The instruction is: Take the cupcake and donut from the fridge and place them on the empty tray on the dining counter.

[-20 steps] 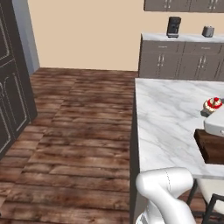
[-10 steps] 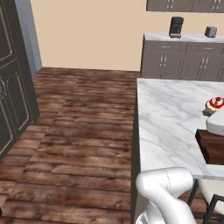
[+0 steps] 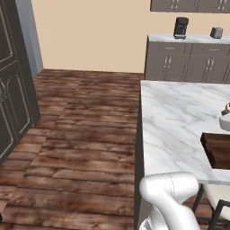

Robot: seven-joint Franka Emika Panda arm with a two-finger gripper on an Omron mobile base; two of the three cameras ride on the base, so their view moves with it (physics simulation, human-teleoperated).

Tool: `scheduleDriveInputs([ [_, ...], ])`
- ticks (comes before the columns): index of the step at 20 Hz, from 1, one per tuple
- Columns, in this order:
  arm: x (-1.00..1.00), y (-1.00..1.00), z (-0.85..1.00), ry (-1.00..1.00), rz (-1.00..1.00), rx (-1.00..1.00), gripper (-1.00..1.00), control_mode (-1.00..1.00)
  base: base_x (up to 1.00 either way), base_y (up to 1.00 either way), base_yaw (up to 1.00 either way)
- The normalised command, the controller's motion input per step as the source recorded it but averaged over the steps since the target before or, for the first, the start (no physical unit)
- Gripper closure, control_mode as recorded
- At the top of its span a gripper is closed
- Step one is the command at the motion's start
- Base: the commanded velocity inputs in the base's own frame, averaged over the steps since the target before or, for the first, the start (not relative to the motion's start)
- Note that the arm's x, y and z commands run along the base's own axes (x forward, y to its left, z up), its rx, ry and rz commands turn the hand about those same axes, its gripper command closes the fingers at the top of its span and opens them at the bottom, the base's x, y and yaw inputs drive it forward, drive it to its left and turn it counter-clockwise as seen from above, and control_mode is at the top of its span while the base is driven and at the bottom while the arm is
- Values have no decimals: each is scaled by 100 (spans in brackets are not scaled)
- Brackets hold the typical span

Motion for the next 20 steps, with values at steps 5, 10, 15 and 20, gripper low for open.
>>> scheduleDriveInputs([
  [5, 0, -78, -35, 0, -28, 0, 100, -100, 0, 0, 0],
  [10, 0, -93, -5, 2, -19, 2, 100, -100, 0, 0, 0],
  [15, 18, -82, -16, 0, -4, 4, 100, -100, 0, 0, 0],
  [20, 43, -60, -32, 0, 8, 10, 100, -100, 0, 0, 0],
])
